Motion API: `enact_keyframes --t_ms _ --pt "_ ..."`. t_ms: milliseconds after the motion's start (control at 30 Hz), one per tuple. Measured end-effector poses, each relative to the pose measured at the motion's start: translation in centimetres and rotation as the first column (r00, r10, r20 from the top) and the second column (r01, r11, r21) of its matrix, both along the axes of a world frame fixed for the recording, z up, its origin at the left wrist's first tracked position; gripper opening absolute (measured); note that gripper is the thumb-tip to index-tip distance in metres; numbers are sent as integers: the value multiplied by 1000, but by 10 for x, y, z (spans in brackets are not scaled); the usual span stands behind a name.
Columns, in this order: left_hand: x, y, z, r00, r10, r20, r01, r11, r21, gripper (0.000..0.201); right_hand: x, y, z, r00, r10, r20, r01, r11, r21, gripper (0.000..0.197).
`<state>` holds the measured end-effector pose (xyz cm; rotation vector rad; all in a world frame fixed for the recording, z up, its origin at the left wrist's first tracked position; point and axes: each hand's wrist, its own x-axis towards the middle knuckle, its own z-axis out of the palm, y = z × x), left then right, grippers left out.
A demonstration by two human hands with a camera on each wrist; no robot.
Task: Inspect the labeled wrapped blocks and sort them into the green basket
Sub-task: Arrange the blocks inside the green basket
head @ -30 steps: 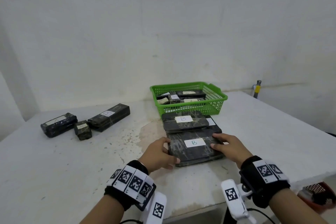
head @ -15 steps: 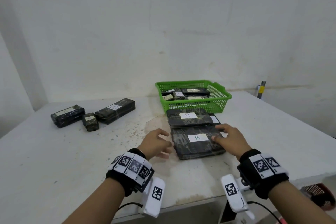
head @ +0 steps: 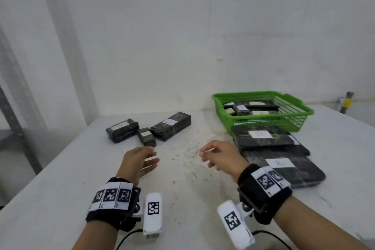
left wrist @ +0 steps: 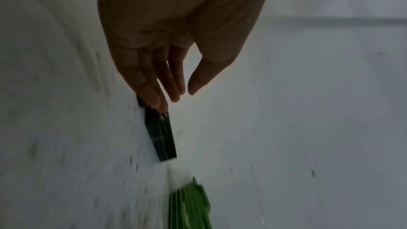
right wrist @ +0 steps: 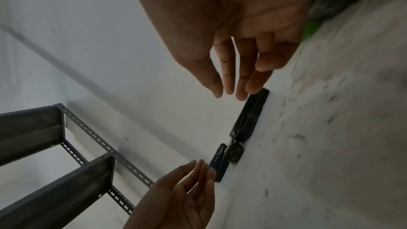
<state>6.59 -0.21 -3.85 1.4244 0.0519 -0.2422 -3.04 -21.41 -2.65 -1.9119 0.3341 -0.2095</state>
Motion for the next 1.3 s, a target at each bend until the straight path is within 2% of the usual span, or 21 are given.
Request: enact_keyframes --t_ms 100,200,300,367,433,500,633,700,800,1000,1067,1133,1233,1300 --pt "28 34 -1 991 125 -44 -128 989 -71 9 51 33 -1 996 43 -79 -37 996 81 8" --pt "52 56 -4 981 171 -92 -183 974 -133 9 110 59 2 980 64 -190 -37 990 138 16" --pt "67 67 -12 975 182 -125 -205 958 -200 9 166 73 -5 975 21 -222 -1 996 90 29" --pt "71 72 -15 974 171 -150 -206 943 -260 10 199 75 -22 972 21 -234 -13 999 37 51" --pt "74 75 -17 973 172 -155 -213 930 -300 10 209 86 -23 973 -9 -230 -17 994 -111 62" --pt "77 78 -17 971 176 -161 -222 915 -337 9 207 99 -16 974 -24 -225 -26 975 -219 58" --pt "76 76 -17 970 132 -207 -207 893 -400 10 212 98 -18 965 -18 -263 -42 974 -222 52" --pt "75 74 -16 974 112 -199 -185 898 -400 10 214 96 -17 955 -3 -297 -45 987 -154 51" --pt "72 71 -16 980 89 -178 -152 910 -385 11 206 91 -12 937 60 -343 -46 998 48 46" --pt "62 58 -12 986 63 -153 -118 916 -382 9 176 84 -1 933 162 -322 -56 948 315 34" --pt "57 47 -10 991 41 -130 -86 928 -363 16 161 85 3 944 179 -277 -57 916 396 31" --pt "53 34 -6 996 15 -85 -40 955 -294 31 147 83 5 964 173 -201 -56 874 482 26" --pt "45 12 1 998 -57 -25 50 971 -233 49 126 75 4 992 107 -60 -54 823 565 28" --pt "40 -4 2 997 -74 26 78 965 -250 47 113 66 1 999 47 11 -45 813 581 33"
